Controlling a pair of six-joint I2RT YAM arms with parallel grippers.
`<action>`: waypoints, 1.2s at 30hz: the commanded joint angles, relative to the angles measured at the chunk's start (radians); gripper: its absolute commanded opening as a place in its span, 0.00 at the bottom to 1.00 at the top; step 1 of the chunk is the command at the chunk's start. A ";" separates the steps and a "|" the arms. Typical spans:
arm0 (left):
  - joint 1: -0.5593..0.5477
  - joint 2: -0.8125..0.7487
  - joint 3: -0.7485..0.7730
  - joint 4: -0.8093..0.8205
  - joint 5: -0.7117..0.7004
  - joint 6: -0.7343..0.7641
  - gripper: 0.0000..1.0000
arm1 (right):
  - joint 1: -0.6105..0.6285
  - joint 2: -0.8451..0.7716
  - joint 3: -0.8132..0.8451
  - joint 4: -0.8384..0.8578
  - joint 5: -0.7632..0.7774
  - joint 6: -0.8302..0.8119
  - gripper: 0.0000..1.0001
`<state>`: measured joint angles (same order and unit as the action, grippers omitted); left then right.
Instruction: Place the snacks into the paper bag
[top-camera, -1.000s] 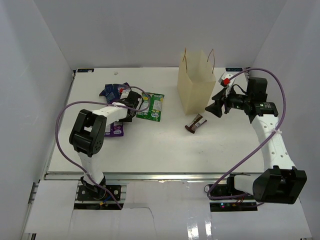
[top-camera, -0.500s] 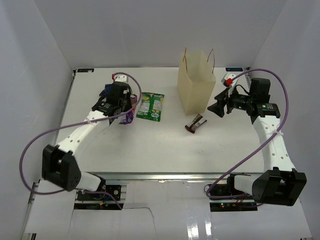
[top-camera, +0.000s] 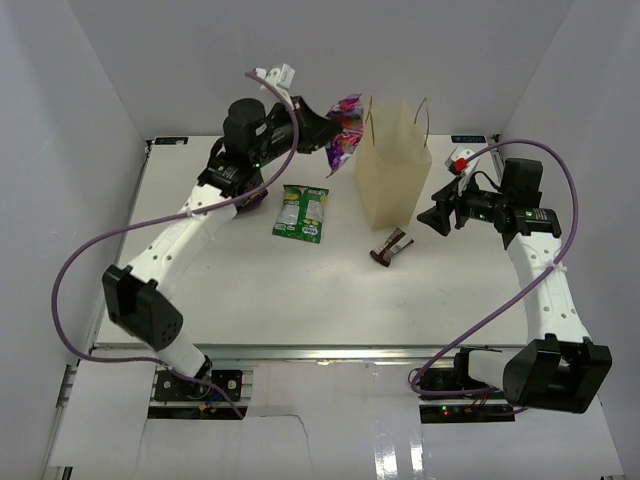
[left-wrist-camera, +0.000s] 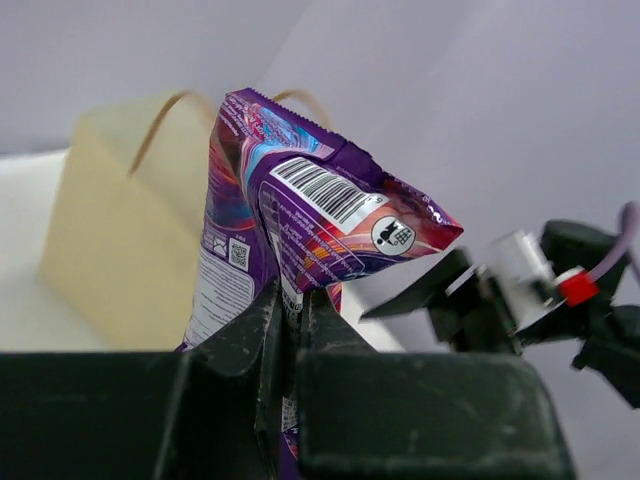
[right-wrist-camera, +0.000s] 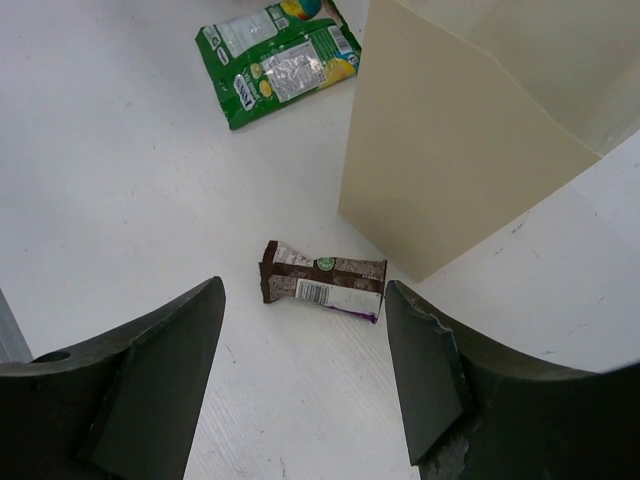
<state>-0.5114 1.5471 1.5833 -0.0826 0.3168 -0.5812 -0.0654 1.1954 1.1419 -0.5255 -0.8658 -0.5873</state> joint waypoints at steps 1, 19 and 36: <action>-0.035 0.115 0.214 0.191 0.131 -0.074 0.00 | -0.007 -0.033 -0.028 0.010 0.001 -0.011 0.71; -0.093 0.551 0.655 0.230 -0.035 -0.204 0.00 | -0.011 -0.062 -0.076 0.009 0.011 0.014 0.71; -0.093 0.504 0.667 0.161 -0.010 -0.171 0.72 | 0.036 -0.039 -0.094 0.010 -0.085 0.050 0.68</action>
<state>-0.6041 2.1540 2.2322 0.1024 0.2996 -0.8059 -0.0616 1.1522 1.0637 -0.5266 -0.8928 -0.5701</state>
